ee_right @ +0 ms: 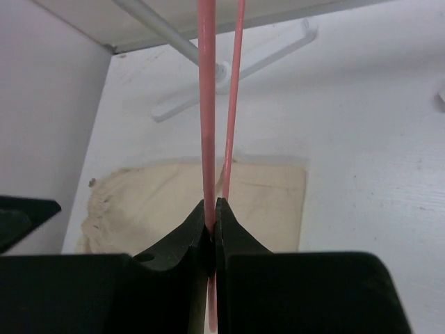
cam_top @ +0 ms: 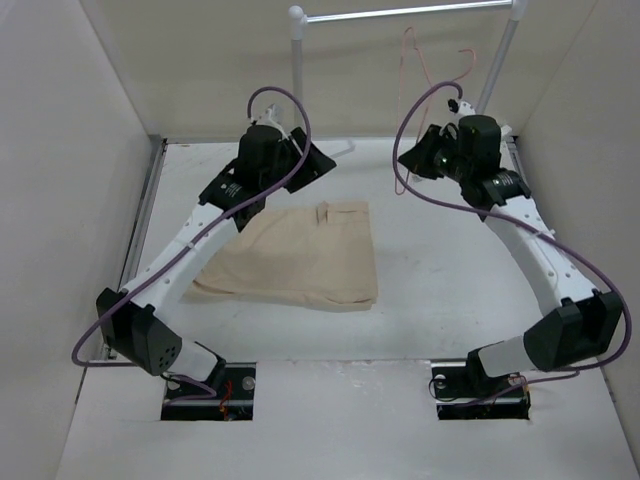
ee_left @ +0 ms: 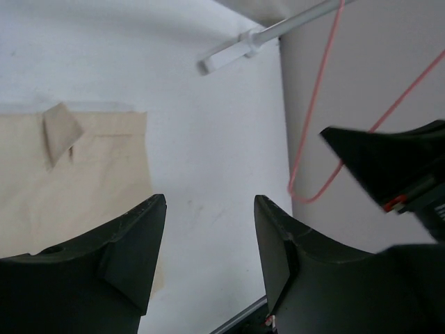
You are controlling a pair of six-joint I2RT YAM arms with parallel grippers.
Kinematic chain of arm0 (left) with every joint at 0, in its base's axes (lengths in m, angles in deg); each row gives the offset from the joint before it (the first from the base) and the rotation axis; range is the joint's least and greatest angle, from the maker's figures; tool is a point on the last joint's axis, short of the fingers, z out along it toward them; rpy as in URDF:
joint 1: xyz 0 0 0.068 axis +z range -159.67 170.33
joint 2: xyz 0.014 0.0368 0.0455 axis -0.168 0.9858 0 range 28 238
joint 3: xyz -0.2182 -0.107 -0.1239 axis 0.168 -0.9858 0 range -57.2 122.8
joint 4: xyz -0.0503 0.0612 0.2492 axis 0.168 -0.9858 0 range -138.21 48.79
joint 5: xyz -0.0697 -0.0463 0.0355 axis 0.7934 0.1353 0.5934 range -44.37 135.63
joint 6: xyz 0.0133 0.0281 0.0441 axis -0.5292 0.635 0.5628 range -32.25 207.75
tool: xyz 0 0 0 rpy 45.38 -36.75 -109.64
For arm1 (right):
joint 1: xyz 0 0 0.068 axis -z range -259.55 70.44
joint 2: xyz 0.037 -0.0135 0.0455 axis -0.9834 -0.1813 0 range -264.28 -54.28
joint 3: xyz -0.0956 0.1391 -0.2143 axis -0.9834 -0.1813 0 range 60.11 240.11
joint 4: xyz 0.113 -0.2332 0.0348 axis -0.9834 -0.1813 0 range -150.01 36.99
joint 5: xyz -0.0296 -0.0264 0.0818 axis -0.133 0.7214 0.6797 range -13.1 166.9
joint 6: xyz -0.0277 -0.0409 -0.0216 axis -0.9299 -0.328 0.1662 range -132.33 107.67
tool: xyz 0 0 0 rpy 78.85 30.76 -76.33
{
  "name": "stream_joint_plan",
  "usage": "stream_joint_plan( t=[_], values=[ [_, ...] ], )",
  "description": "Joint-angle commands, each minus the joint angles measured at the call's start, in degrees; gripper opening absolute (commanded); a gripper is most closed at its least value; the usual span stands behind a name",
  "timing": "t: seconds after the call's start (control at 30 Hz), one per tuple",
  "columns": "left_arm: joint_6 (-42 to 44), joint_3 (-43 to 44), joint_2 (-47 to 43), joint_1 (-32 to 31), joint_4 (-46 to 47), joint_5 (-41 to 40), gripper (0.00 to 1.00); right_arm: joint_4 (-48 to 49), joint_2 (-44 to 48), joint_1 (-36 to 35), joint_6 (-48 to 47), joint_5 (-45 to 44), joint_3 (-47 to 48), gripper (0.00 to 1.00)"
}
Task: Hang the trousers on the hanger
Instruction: Pick up the hanger from the clothesline, then place the trousers on the hanger.
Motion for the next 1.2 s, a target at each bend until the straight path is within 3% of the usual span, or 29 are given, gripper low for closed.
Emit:
stream_joint_plan(
  t=[0.0,0.33,0.63,0.87,1.03,1.17],
  values=[
    [0.78,6.93,3.13,-2.01,1.25,2.06,0.52,-2.77,5.45,-2.91,-5.24,-6.71,-2.79,0.1],
    [1.39,25.83,17.19,-10.89,2.83,3.73,0.53,-6.81,9.76,-12.05,-6.12,-13.67,-9.48,0.09],
    [2.53,29.88,23.7,-12.56,2.66,3.03,0.51,-8.13,10.82,-15.49,-4.45,-14.11,-11.41,0.1],
    [4.2,30.41,26.34,-13.09,2.21,-1.01,0.37,-9.89,12.05,-16.19,-3.4,-14.37,-10.98,0.1],
    [3.59,31.56,28.01,-13.62,3.35,-0.66,0.1,-11.21,13.45,-16.72,-1.82,-14.81,-12.55,0.11],
    [2.89,27.18,25.74,-13.71,6.42,0.04,0.0,-11.3,17.05,-16.81,-0.24,-14.81,-15.36,0.19]
  ],
)
